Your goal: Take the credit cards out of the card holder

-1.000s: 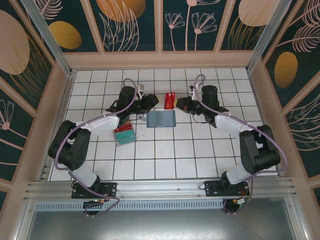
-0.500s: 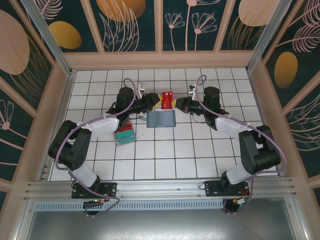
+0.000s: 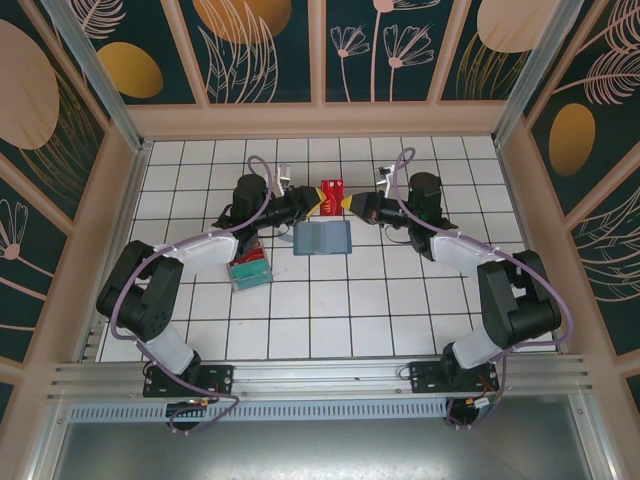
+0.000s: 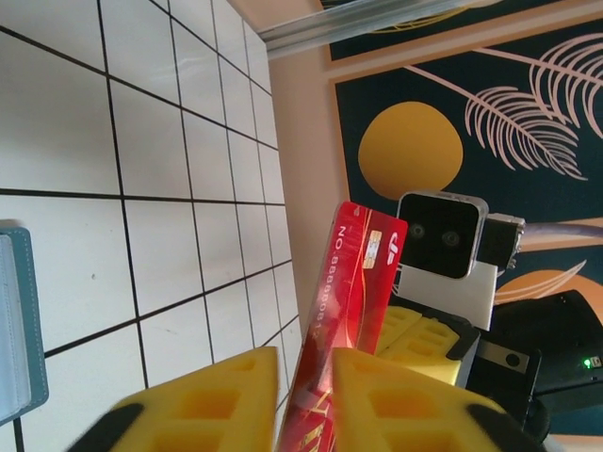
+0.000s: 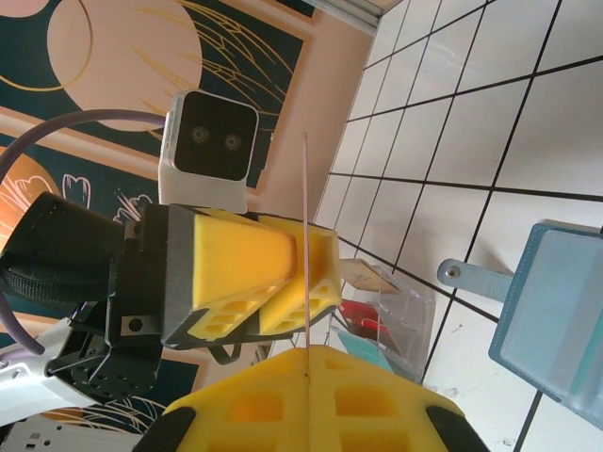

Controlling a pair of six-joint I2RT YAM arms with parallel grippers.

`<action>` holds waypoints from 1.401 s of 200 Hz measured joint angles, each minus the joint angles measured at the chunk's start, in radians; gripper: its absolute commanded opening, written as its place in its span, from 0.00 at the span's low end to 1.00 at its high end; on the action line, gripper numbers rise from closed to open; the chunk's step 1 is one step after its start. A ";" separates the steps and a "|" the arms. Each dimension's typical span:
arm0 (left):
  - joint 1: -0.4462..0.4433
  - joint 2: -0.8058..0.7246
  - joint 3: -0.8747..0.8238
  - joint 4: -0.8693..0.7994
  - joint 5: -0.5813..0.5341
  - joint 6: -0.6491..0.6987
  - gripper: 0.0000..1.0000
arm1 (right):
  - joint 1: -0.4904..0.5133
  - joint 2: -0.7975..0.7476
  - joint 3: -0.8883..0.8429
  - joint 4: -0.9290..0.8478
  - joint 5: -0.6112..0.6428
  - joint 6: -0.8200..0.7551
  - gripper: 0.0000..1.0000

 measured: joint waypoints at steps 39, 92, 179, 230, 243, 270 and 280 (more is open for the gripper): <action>0.006 0.000 -0.001 0.030 0.021 0.001 0.00 | -0.001 0.023 0.000 -0.001 0.002 0.003 0.00; 0.005 0.000 0.003 0.000 0.024 0.028 0.00 | 0.000 0.026 0.000 -0.034 0.003 -0.033 0.74; 0.005 -0.096 0.218 -0.591 -0.158 0.498 0.00 | -0.003 -0.027 0.007 -0.204 0.095 -0.149 0.99; 0.005 -0.243 0.199 -0.807 -0.373 0.845 0.00 | -0.003 -0.084 0.011 -0.215 0.144 -0.190 0.99; 0.006 -0.304 0.155 -0.824 -0.411 0.952 0.00 | -0.003 -0.093 0.011 -0.219 0.154 -0.201 0.99; 0.005 -0.433 0.053 -0.872 -0.452 1.194 0.00 | -0.003 -0.095 0.011 -0.226 0.165 -0.211 0.99; 0.005 -0.472 0.024 -0.896 -0.469 1.271 0.00 | -0.003 -0.095 0.011 -0.230 0.167 -0.212 0.99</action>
